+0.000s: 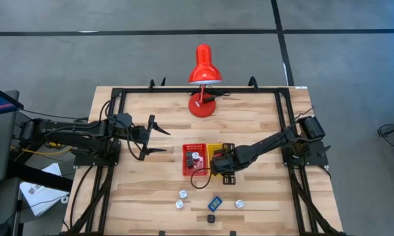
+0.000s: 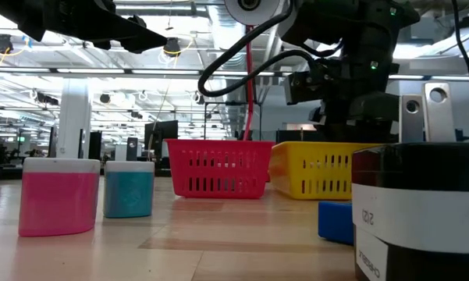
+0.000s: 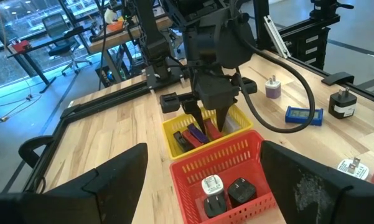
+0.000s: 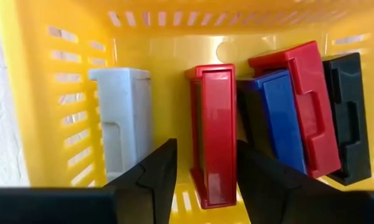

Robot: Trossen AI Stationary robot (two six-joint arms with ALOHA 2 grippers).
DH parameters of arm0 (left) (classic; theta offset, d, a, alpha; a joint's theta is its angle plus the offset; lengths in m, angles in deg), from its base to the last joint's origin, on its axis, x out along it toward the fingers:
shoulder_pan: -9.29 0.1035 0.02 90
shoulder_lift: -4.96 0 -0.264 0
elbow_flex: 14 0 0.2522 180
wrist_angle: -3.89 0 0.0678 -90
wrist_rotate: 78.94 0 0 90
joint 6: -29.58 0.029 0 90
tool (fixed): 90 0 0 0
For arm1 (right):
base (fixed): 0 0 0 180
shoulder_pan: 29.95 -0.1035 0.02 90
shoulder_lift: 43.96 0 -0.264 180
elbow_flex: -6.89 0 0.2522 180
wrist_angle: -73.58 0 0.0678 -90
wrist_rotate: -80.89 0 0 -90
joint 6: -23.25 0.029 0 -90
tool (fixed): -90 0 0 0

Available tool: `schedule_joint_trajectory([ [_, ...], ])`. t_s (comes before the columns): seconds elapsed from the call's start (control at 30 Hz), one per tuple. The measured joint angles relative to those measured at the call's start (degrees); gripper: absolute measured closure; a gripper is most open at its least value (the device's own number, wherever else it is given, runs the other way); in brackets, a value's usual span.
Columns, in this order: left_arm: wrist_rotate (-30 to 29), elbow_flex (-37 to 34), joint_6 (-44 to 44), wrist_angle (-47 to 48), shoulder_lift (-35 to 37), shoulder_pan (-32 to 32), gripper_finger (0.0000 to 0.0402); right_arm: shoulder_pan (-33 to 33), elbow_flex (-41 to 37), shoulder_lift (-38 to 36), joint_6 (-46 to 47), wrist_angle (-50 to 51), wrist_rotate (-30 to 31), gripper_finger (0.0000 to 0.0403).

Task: Pick & Place Office items
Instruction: Put the red digital timer into the yellow bin, then put the blue charger adapter into the red bin

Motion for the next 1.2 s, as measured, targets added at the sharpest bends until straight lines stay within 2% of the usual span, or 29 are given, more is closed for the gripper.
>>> schedule_joint_trajectory([
  [0.5, 0.0, 0.0, 0.0, 0.0, 0.0, 0.0, 0.0096, -0.3, 0.1, -0.2, -0.6, 0.5, 0.1, 0.0254],
  [1.03, 0.0, 0.0, 0.0, 0.4, 0.0, 0.0, 0.0097, -0.3, 3.7, -3.0, -0.4, 6.7, 0.3, 0.0254],
  [1.2, 0.0, 0.0, 0.0, 0.4, 0.0, 0.0, 0.0096, -0.3, 4.8, -6.3, 1.6, 10.2, 0.4, 0.0252],
])
